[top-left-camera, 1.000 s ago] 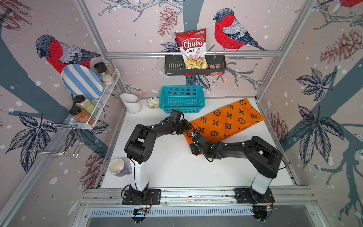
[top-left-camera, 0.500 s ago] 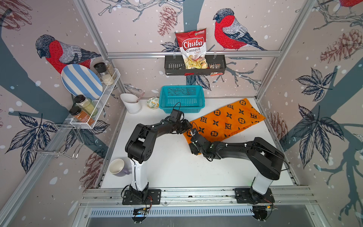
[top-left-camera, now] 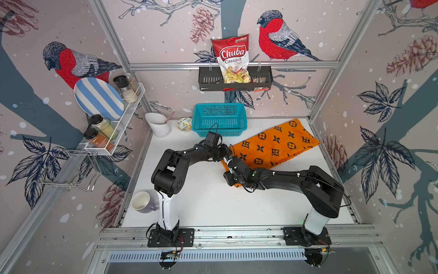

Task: Roll up the pillowcase
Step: Roll the pillowcase at the center of the board.

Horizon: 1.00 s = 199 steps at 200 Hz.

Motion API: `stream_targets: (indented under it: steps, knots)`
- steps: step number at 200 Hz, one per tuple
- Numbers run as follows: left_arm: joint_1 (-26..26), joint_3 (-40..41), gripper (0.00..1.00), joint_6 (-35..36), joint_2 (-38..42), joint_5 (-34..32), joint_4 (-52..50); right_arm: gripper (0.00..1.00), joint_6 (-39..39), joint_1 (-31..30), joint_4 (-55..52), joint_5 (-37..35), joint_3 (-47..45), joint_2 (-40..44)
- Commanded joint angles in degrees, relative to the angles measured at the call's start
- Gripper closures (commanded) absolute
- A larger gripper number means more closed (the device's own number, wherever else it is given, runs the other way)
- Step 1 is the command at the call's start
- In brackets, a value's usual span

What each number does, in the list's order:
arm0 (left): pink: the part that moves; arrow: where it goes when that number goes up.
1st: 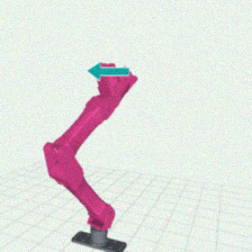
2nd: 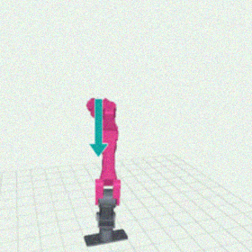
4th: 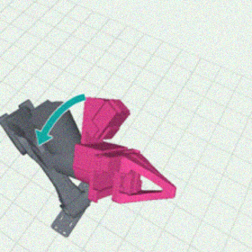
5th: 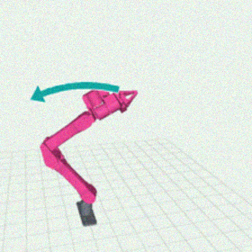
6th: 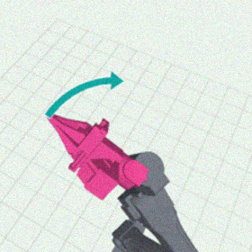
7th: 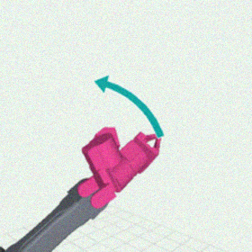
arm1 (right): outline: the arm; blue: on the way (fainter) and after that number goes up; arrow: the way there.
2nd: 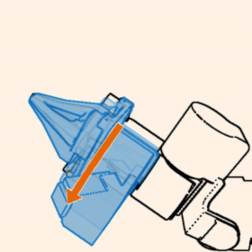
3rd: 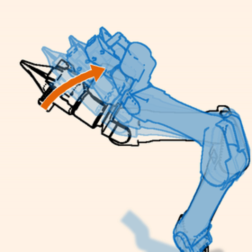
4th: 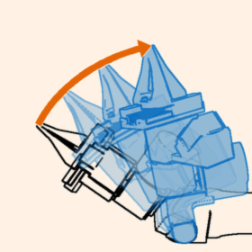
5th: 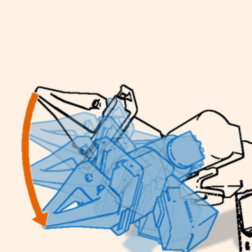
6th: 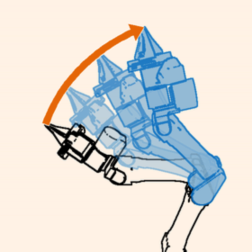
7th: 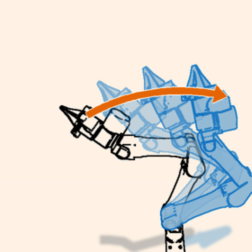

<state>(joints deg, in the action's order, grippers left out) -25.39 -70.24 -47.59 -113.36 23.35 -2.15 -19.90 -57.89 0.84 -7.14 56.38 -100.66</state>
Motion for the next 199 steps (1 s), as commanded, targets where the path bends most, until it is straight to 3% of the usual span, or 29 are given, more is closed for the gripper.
stream_targets:
  steps: [1, 60, 90, 103, 131, 152, 159, 199]
  knots:
    - [-0.2, -0.2, 0.47, 0.8, -0.3, -1.4, -1.3, 0.46, -0.7, 1.2, -1.2, -1.7, -1.0, -0.2]
    - [-0.2, -0.1, 0.48, 0.9, -0.5, -1.3, -1.3, 0.33, 2.1, 1.4, -0.8, -6.3, -4.0, -3.5]
    - [-0.2, -0.1, 0.47, 1.3, -0.4, -1.4, -1.5, 0.29, 3.7, -0.2, -1.2, -13.7, -4.6, -5.9]
    - [-0.2, -0.1, 0.46, 1.4, -0.5, -1.4, -1.5, 0.35, 4.0, -0.6, -0.9, -15.8, -5.0, -6.8]
    - [-0.2, -0.4, 0.46, 2.2, -0.1, -1.7, -2.0, 0.59, 3.5, -1.9, -0.8, -19.3, -5.3, -9.0]
    - [-0.2, -1.3, 0.43, 3.6, 0.7, -2.7, -3.8, 0.87, 2.3, -2.0, -1.1, -18.3, -5.2, -9.6]
    - [-0.2, -1.8, 0.40, 4.4, 1.3, -3.3, -4.9, 1.00, 1.5, -2.1, -1.2, -17.3, -5.1, -9.4]
    - [-0.1, -5.3, 0.19, 10.2, 7.6, -9.7, -12.8, 1.00, -3.0, -3.0, 1.9, -5.7, -3.5, -6.3]
